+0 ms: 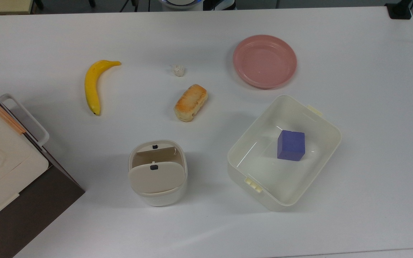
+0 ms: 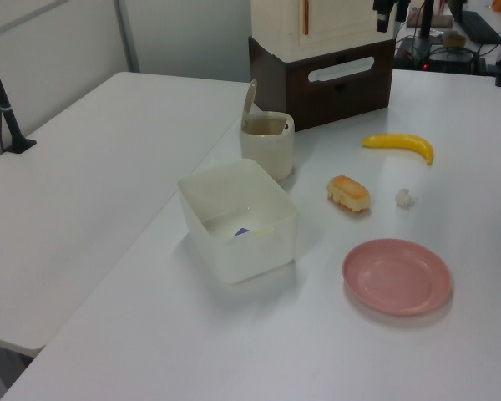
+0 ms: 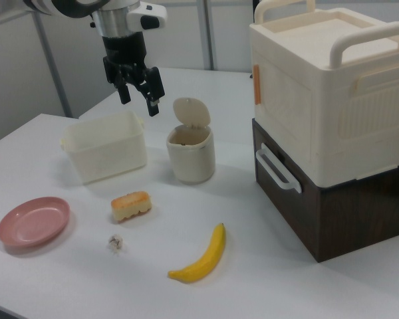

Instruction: Open the trash can

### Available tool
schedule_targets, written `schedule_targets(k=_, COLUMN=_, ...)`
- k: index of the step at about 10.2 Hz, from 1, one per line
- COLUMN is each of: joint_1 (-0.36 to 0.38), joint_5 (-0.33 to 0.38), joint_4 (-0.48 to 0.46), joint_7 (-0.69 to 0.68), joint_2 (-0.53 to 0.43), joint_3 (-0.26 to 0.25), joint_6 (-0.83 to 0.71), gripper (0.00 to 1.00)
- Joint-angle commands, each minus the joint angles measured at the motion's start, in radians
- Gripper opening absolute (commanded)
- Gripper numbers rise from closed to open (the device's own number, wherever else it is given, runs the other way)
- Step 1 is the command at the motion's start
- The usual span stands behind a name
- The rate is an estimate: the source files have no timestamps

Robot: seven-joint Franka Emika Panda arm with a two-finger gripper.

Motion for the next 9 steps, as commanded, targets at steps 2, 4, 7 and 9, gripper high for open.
schedule_targets(k=2, joint_1=0.06, joint_5=0.015, joint_4=-0.022, joint_7=0.007, joint_2=-0.032, joint_3=-0.032, joint_6=-0.023, gripper=1.0)
schedule_targets(k=4, joint_1=0.141, joint_5=0.015, joint_4=-0.022, joint_7=0.018, joint_2=-0.029, joint_3=-0.112, joint_6=-0.017, gripper=1.0)
schedule_targets(k=7, joint_1=0.133, joint_5=0.017, joint_4=-0.022, joint_7=0.015, joint_2=-0.029, joint_3=-0.115, joint_6=-0.012, gripper=1.0)
schedule_targets(k=9, joint_1=0.131, joint_5=0.02, joint_4=-0.022, joint_7=0.006, joint_2=-0.03, joint_3=-0.115, joint_6=-0.011, gripper=1.0)
